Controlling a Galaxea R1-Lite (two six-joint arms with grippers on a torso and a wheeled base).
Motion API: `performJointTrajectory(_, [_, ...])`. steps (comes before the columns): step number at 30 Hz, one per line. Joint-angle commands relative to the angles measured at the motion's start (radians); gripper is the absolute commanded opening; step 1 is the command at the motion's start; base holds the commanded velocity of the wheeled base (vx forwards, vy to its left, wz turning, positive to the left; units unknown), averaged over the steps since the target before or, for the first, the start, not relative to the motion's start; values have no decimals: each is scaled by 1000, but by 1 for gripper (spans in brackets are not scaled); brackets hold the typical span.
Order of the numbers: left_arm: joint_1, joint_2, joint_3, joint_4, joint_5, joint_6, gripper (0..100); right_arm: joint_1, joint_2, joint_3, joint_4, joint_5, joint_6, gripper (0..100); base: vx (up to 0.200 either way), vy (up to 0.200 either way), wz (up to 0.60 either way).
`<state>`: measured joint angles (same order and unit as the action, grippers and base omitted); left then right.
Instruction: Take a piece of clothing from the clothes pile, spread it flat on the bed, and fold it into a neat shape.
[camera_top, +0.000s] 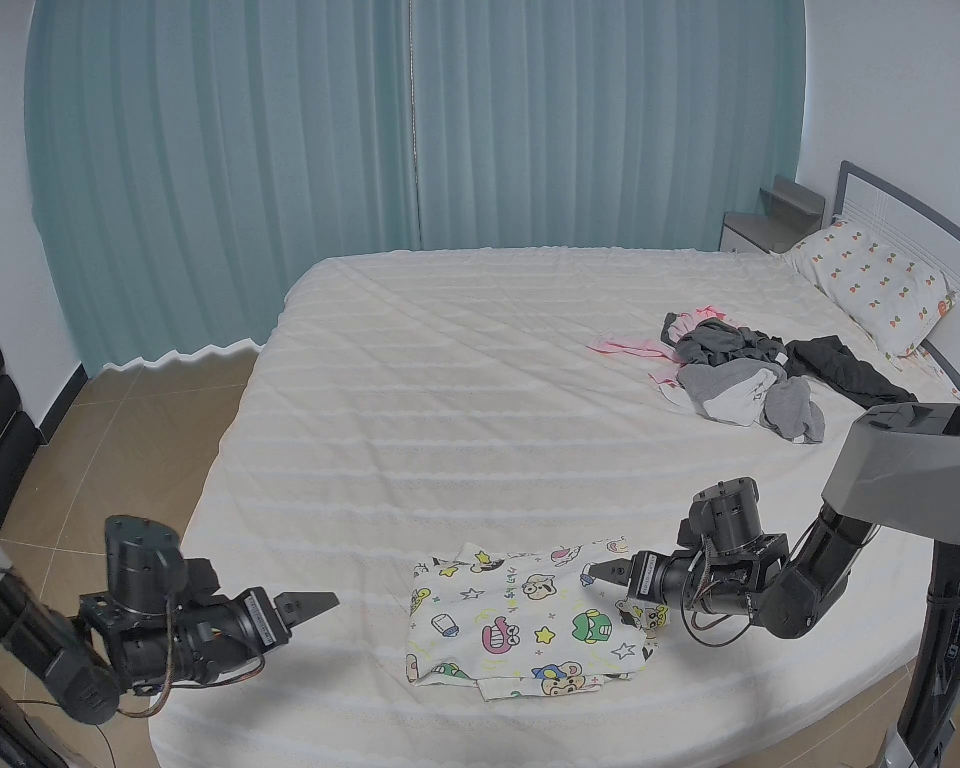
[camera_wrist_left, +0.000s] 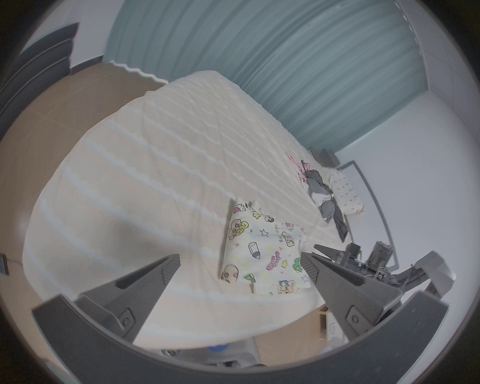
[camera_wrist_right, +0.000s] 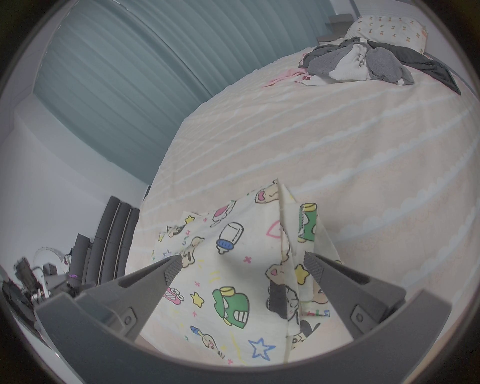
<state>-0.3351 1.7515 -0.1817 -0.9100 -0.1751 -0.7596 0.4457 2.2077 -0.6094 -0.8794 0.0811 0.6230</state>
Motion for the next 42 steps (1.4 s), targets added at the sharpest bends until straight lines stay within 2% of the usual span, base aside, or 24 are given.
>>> performJointTrajectory(1, [-21, 384, -168, -130, -1, 134, 100, -7, 52, 37, -15, -15, -62, 100, 0, 0, 0])
performJointTrajectory(4, [-42, 511, -252, -211, 22, 190, 100, -10, 72, 33, -15, -14, -97, 100, 0, 0, 0])
performJointTrajectory(5, [-42, 536, -272, -216, 23, 224, 100, -10, 70, 34, -15, -14, -101, 100, 0, 0, 0])
performJointTrajectory(7, [-44, 540, -277, -216, 23, 233, 100, -10, 70, 34, -15, -14, -101, 100, 0, 0, 0])
performJointTrajectory(8, [-58, 585, -335, -204, 23, 278, 100, -12, 76, 36, -10, -11, -118, 100, 0, 0, 0])
performJointTrajectory(12, [-90, 638, -410, -187, 26, 284, 100, -21, 147, 11, -26, -9, -169, 100, 0, 0, 0])
performJointTrajectory(20, [-133, 652, -476, -81, 36, 286, 100, -21, 207, -20, -79, -4, -161, 100, 0, 0, 0])
performJointTrajectory(24, [-142, 658, -522, -32, 77, 286, 100, -32, 205, -23, -81, -14, -158, 100, 0, 0, 0])
performJointTrajectory(34, [-179, 674, -558, -32, 82, 279, 100, -67, 173, -3, -79, -11, -161, 100, 0, 0, 0])
performJointTrajectory(42, [-191, 678, -562, -32, 82, 278, 100, -7, 268, -73, -93, -14, -161, 100, 0, 0, 0])
